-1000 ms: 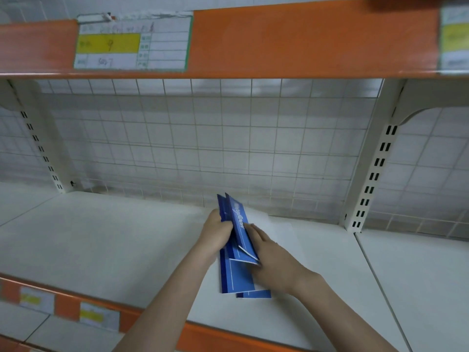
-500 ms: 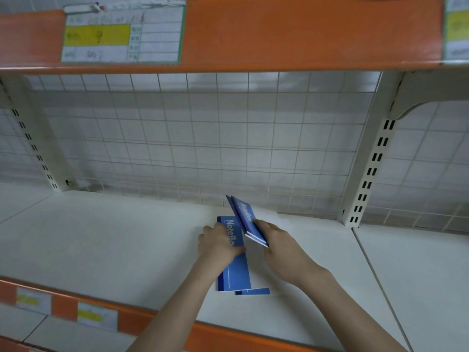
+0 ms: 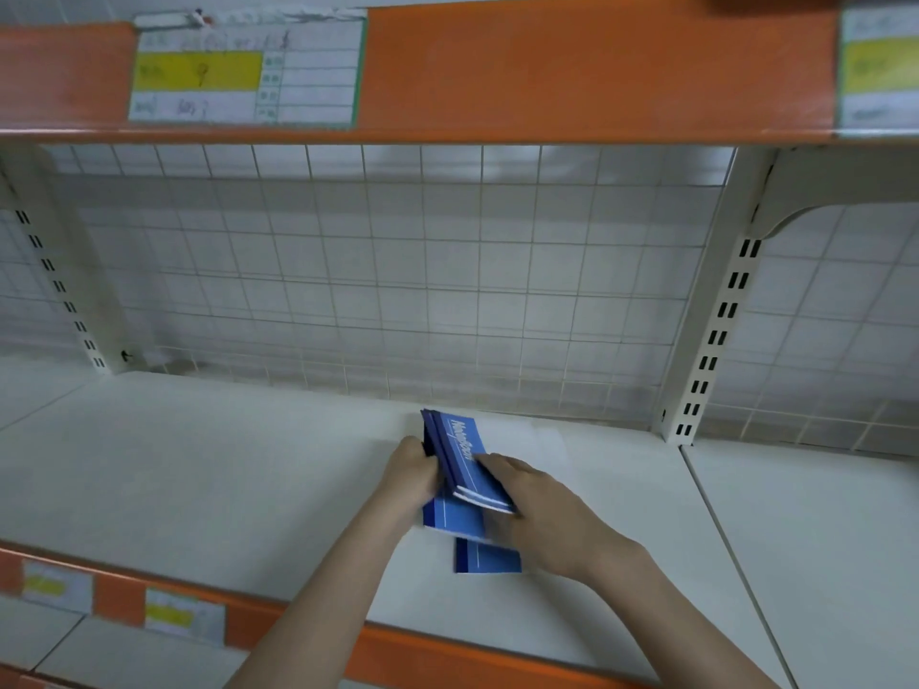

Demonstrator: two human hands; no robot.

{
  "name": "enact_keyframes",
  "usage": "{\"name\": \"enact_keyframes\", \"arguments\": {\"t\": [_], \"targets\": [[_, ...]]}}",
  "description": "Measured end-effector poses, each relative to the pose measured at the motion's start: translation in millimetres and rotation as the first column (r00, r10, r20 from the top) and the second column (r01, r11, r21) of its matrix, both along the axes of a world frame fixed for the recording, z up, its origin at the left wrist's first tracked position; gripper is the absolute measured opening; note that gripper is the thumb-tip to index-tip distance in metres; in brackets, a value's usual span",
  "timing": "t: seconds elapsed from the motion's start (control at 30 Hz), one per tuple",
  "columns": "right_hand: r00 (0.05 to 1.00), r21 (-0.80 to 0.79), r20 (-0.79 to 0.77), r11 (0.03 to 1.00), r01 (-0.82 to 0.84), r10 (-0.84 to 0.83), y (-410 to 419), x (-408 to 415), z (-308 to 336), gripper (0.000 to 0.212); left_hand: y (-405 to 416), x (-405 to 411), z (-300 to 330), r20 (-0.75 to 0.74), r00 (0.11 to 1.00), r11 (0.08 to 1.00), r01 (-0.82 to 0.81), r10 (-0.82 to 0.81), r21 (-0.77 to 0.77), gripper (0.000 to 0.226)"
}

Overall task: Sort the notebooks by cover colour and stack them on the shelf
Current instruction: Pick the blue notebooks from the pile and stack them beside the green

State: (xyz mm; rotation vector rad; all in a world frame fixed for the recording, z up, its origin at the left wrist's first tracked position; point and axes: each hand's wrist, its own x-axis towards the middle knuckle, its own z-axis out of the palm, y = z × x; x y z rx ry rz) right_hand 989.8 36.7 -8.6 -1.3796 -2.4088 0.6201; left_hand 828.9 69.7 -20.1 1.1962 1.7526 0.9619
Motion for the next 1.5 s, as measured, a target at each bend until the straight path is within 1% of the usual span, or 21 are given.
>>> {"name": "enact_keyframes", "arguments": {"t": [0.13,0.2,0.27,0.3,0.33,0.4,0.43,0.47,0.53,0.63,0.73,0.8,0.9,0.97,1.03,1.13,1.2,1.27,1.3,1.37,1.5], "targets": [[0.999,0.041,0.038,0.999,-0.018,0.016,-8,-5,6,0.084,-3,3,18,0.417,0.909,1.0,-0.001,-0.01,0.027,0.017],[0.997,0.124,0.079,0.992,-0.009,-0.001,-7,-6,7,0.08,-4,8,22,0.539,0.842,0.999,0.002,-0.026,0.045,0.02],[1.0,0.135,0.013,0.991,0.021,-0.023,-3,-5,8,0.074,-2,11,23,0.623,0.782,0.999,-0.023,-0.003,0.034,0.023],[0.998,0.128,-0.044,0.991,0.042,-0.037,-1,-3,9,0.075,-2,12,21,0.609,0.793,0.999,-0.035,0.006,0.036,0.025],[0.995,0.127,-0.087,0.99,0.06,-0.049,2,-1,10,0.074,-2,12,19,0.51,0.86,0.998,-0.033,-0.002,0.06,0.023],[0.99,0.146,-0.116,0.985,0.094,-0.078,5,3,10,0.071,-2,9,8,0.06,0.997,0.991,0.05,-0.057,0.121,0.016],[0.99,0.151,-0.112,0.983,0.107,-0.091,7,5,9,0.07,-3,7,2,-0.163,0.983,0.987,0.109,-0.09,0.116,0.017],[0.99,0.149,-0.102,0.982,0.114,-0.099,8,7,8,0.069,-4,6,-3,-0.293,0.948,0.984,0.153,-0.122,0.087,0.017],[0.991,0.132,-0.083,0.984,0.115,-0.105,9,10,5,0.067,-4,10,-9,-0.351,0.923,0.98,0.188,-0.156,0.06,0.011],[0.996,0.063,-0.049,0.995,0.083,-0.08,5,13,-1,0.066,1,20,-12,-0.293,0.942,0.981,0.187,-0.163,0.054,0.016],[0.999,-0.052,-0.018,0.998,0.047,-0.048,-3,14,-12,0.07,6,26,-10,0.066,0.996,0.997,0.066,-0.068,0.025,0.026],[0.998,-0.075,-0.031,0.996,0.044,-0.046,-5,16,-16,0.071,5,30,-6,0.347,0.938,1.0,-0.004,0.001,0.007,0.02],[0.997,-0.095,-0.063,0.995,0.041,-0.047,-6,19,-14,0.067,4,32,5,0.631,0.772,0.997,-0.044,0.076,-0.067,0.037],[0.998,-0.137,-0.062,0.99,-0.013,0.005,-6,23,-11,0.071,3,31,7,0.575,0.818,0.996,0.034,0.019,-0.082,0.037],[0.992,-0.248,-0.114,0.965,-0.086,0.059,-7,29,-6,0.072,2,32,4,0.392,0.919,0.992,0.085,-0.04,-0.098,0.028],[0.963,-0.231,-0.259,0.973,0.018,-0.079,-4,32,2,0.035,3,29,-1,0.243,0.969,0.998,0.058,-0.053,-0.012,0.026],[0.908,-0.082,-0.283,0.951,0.299,-0.31,6,34,6,0.05,0,25,6,0.278,0.957,0.986,0.043,-0.087,0.163,0.024],[0.778,-0.141,-0.422,0.882,0.45,-0.465,16,38,11,0.063,-3,20,15,0.399,0.903,0.938,0.014,-0.161,0.347,0.029],[0.701,-0.214,-0.527,0.873,0.438,-0.481,20,38,15,0.056,-6,19,19,0.465,0.858,0.906,0.0,-0.217,0.423,0.031],[0.57,-0.225,-0.712,0.903,0.367,-0.409,23,35,20,0.031,-11,17,24,0.511,0.802,0.845,-0.013,-0.31,0.535,0.027],[0.528,-0.031,-0.827,0.953,0.302,-0.194,16,21,22,0.021,-15,18,29,0.481,0.828,0.776,-0.093,-0.288,0.624,0.024]]}}
